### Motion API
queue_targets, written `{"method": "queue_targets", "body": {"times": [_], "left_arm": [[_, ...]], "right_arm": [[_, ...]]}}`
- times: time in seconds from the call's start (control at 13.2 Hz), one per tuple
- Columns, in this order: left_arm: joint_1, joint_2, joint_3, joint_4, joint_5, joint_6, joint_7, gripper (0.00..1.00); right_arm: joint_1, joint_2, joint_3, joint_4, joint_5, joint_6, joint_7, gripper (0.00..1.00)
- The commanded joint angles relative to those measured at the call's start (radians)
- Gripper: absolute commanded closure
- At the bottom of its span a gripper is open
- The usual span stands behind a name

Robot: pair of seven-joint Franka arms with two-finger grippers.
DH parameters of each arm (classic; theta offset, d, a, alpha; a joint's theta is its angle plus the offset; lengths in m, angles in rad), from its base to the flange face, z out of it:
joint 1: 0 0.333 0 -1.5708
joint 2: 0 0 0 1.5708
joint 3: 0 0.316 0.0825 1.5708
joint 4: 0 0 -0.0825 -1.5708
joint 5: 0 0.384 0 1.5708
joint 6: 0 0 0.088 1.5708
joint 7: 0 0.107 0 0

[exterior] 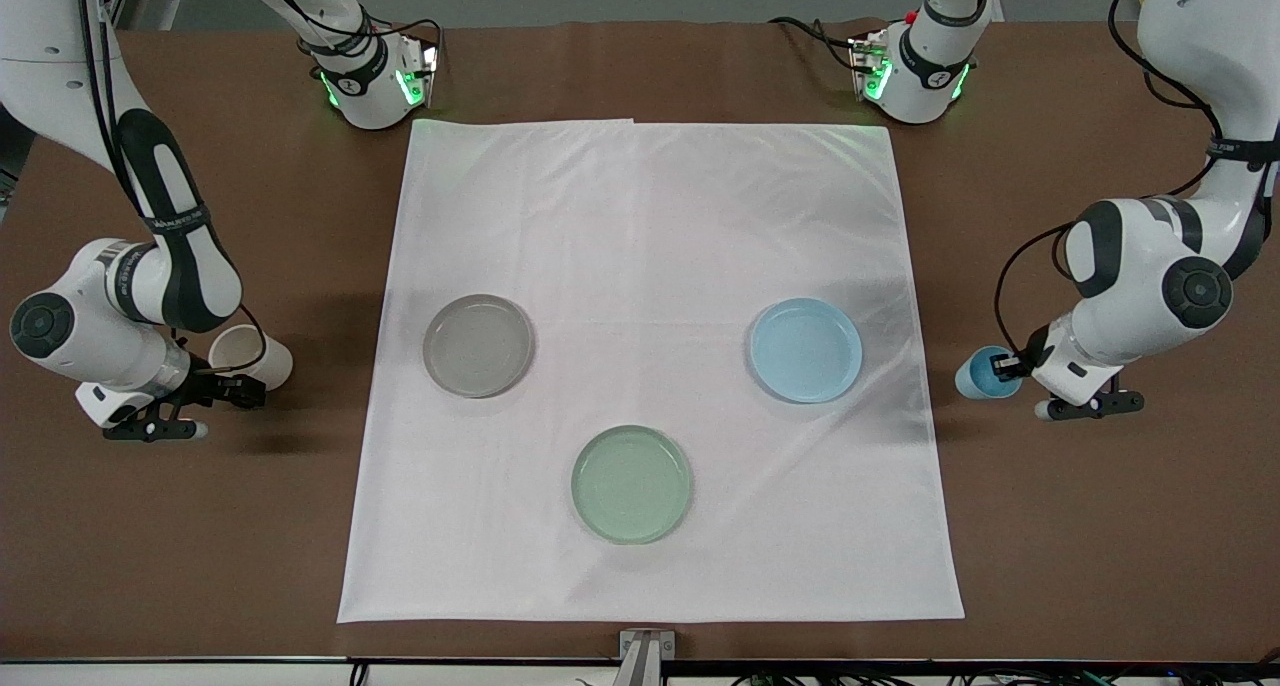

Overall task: Place blue cup in blue plate and white mug in gray plate
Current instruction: 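Grasp the blue cup with the left gripper while the right gripper grasps the mug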

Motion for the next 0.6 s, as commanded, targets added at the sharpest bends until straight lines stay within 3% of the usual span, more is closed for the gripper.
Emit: {"method": "queue_targets", "body": {"times": [0.0,0.23,0.53], "left_arm": [[-0.003,-0.045,-0.105,-0.015,0.013,-0.048,-0.154,1.00],[-0.032,-0.032,-0.186,-0.018,0.015,-0.046,-0.299,1.00],[-0.151,-0.003,-0.186,-0.021,0.015,-0.043,-0.455,0.99]], "right_arm": [[-0.024,-0.011,0.017,-0.022,-0.003,0.014,-0.025,0.41],[-0.025,-0.011,0.017,-0.020,-0.003,0.012,-0.037,0.63],[-0.025,-0.011,0.019,-0.019,-0.003,0.006,-0.037,0.83]]}}
